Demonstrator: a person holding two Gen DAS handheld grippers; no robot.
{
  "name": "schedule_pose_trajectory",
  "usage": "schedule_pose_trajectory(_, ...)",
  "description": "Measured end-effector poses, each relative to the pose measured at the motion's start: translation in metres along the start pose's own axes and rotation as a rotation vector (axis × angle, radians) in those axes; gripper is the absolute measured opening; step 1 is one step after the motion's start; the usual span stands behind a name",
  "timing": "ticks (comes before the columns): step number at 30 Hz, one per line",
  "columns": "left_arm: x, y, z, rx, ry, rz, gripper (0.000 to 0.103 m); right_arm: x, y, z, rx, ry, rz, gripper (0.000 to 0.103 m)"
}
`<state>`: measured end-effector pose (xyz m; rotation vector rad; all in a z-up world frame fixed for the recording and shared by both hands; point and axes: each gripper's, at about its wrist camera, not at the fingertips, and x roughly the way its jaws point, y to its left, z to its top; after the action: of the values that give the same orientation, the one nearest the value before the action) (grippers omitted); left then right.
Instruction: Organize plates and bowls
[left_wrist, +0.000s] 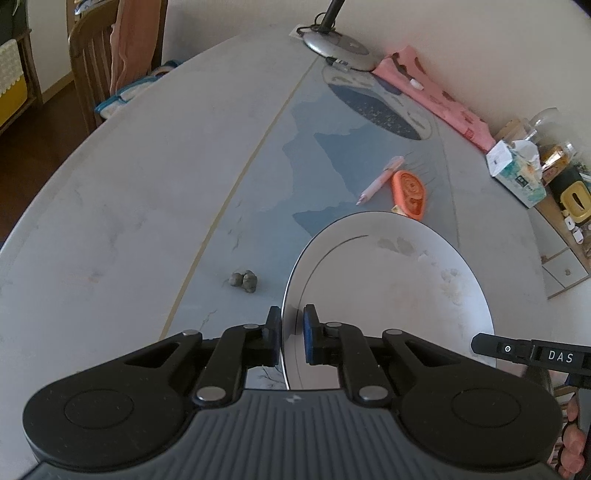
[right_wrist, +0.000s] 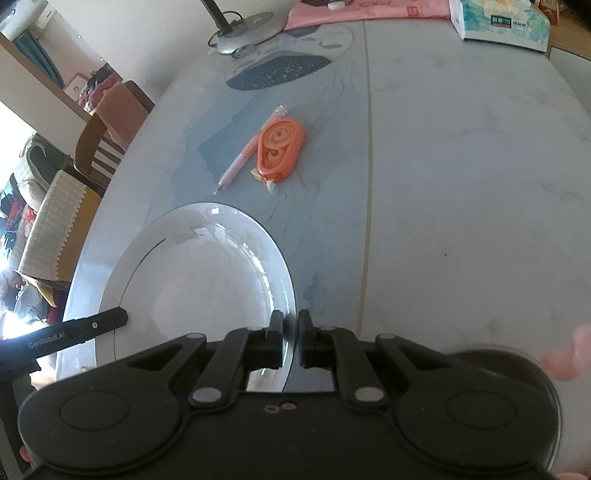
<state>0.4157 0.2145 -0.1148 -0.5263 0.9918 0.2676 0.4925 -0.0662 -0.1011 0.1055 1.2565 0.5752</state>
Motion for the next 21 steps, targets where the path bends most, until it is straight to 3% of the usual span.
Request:
schedule_pose_trajectory(12,-0.052,-0.016,-0.017,0.013,-0.014,-0.038,0.010,-0.050,0.011,-0.020,0.015,-0.052,-0.019,0.009)
schedule_pose_trajectory(21,-0.086,-0.022,-0.052,0.023,-0.015,-0.059,0.010,-0.079,0.015,-0.053,0.042,-0.071,-0.036,0.009)
